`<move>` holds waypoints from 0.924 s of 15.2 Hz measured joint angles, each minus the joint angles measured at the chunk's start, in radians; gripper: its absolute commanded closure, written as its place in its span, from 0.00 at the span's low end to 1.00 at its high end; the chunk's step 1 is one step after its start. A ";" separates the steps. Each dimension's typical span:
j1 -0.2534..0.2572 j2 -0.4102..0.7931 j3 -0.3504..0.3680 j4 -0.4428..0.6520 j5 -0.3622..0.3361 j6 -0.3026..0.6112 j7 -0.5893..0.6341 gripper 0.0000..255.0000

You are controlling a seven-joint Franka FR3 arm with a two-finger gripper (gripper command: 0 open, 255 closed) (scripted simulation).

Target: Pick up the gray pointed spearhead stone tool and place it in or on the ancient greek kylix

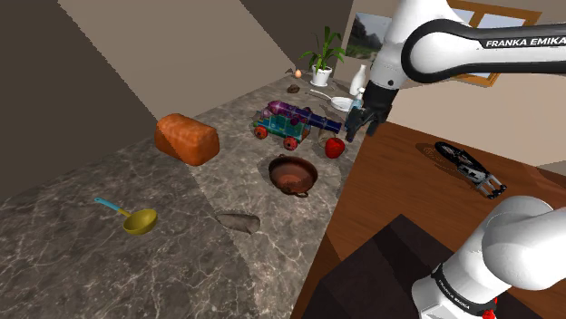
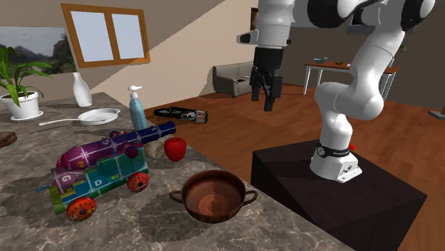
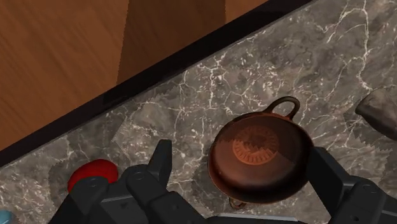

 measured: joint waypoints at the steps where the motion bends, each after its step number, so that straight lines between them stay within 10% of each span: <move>1: 0.010 0.025 0.016 0.003 0.013 0.013 0.020 0.00; 14: 0.093 0.423 0.145 0.154 0.113 0.172 0.189 0.00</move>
